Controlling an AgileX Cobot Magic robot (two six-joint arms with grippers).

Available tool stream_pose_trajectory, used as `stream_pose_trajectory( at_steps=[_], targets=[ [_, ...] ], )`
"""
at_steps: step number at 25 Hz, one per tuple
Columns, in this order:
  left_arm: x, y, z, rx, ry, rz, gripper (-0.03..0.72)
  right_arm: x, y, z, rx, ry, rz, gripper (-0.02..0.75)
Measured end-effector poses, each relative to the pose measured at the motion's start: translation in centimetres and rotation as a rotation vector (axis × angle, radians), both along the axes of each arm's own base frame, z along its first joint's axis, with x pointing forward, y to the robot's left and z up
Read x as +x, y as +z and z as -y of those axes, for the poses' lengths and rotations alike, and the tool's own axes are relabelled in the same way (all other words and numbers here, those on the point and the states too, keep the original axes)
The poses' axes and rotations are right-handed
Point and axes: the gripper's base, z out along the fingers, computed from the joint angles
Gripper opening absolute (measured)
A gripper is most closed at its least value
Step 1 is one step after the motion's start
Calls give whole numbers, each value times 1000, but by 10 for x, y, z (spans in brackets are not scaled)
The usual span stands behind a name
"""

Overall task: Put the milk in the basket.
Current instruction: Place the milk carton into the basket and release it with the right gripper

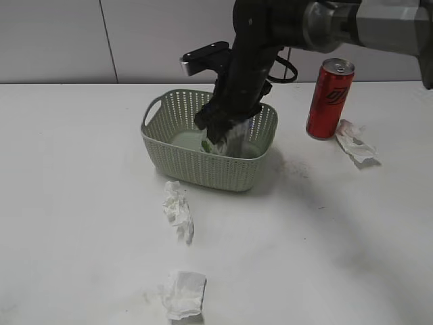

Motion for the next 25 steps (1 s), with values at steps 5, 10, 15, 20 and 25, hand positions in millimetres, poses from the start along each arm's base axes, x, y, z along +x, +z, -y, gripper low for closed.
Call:
stream_pose_trajectory(
  at_steps=[5, 10, 15, 20, 25],
  targets=[
    [0, 0, 0, 0, 0, 0, 229, 1, 0, -2, 21, -5, 9, 635],
    [0, 0, 0, 0, 0, 0, 229, 4, 14, -5, 39, -4, 23, 655],
    [0, 0, 0, 0, 0, 0, 229, 2, 52, -4, 61, 2, 54, 657],
    [0, 0, 0, 0, 0, 0, 229, -12, 107, 12, 73, -6, 88, 652],
    [0, 0, 0, 0, 0, 0, 230, -20, 149, 47, 97, -103, 94, 638]
  ],
)
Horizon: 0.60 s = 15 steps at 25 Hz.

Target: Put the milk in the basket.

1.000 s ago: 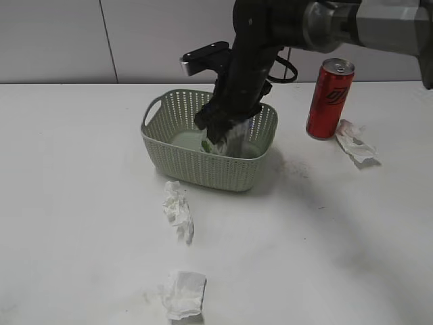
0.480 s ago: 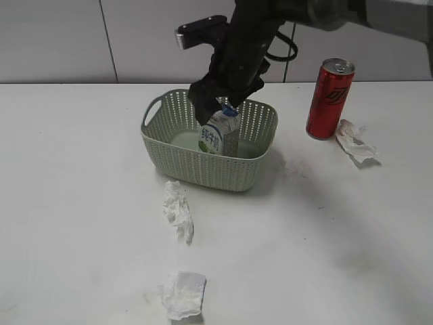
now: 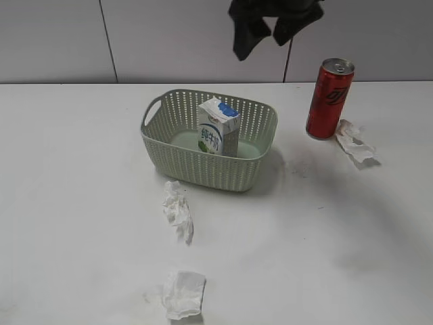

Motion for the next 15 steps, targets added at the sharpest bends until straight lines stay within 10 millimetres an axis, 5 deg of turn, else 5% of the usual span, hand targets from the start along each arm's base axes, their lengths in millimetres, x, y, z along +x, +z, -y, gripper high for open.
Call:
stream_pose_trajectory(
  at_steps=[5, 15],
  targets=[
    [0, 0, 0, 0, 0, 0, 230, -15, 24, 52, -5, -109, -23, 619],
    [0, 0, 0, 0, 0, 0, 228, -65, 29, 127, -25, -270, -90, 599]
  ],
)
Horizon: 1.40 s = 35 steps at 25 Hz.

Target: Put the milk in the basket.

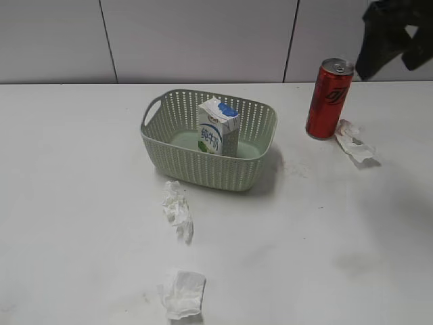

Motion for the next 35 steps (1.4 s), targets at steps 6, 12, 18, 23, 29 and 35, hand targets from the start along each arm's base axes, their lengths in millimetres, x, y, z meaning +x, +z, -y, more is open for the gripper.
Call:
stream_pose_trajectory(
  at_steps=[6, 12, 18, 23, 29, 35],
  targets=[
    [0, 0, 0, 0, 0, 0, 228, -45, -12, 18, -19, -28, -42, 597],
    [0, 0, 0, 0, 0, 0, 228, -101, -15, 34, 7, -52, 19, 597],
    [0, 0, 0, 0, 0, 0, 228, -160, -16, 52, 38, -55, 124, 597],
    [0, 0, 0, 0, 0, 0, 228, -203, -24, 66, 61, -59, 232, 597],
    [0, 0, 0, 0, 0, 0, 228, -249, -36, 80, 102, -60, 367, 596],
    [0, 0, 0, 0, 0, 0, 227, -283, -48, 91, 128, -61, 494, 596]
  ],
)
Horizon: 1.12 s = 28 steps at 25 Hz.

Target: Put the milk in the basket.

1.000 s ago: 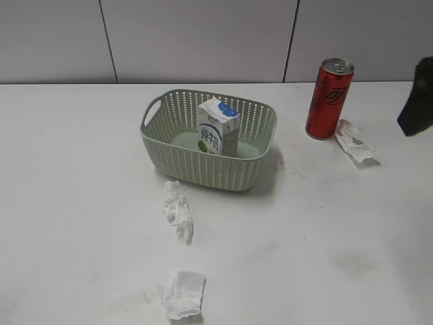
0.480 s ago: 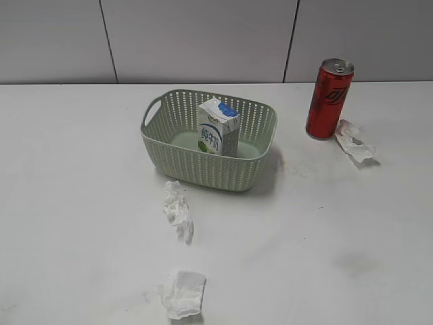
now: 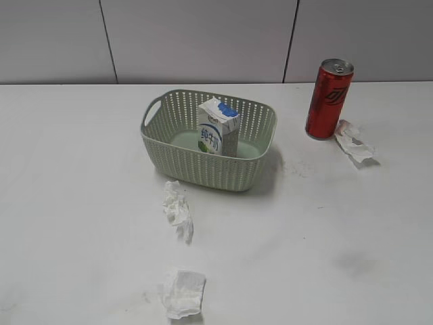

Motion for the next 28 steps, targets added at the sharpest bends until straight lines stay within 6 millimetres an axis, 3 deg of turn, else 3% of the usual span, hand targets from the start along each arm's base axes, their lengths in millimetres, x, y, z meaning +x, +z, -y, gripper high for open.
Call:
stream_pose_trajectory(
  at_steps=[8, 28],
  targets=[
    [0, 0, 0, 0, 0, 0, 227, -16, -29, 6, -10, -6, 22, 594],
    [0, 0, 0, 0, 0, 0, 227, -11, -35, 5, -4, -6, 46, 592]
  ],
)
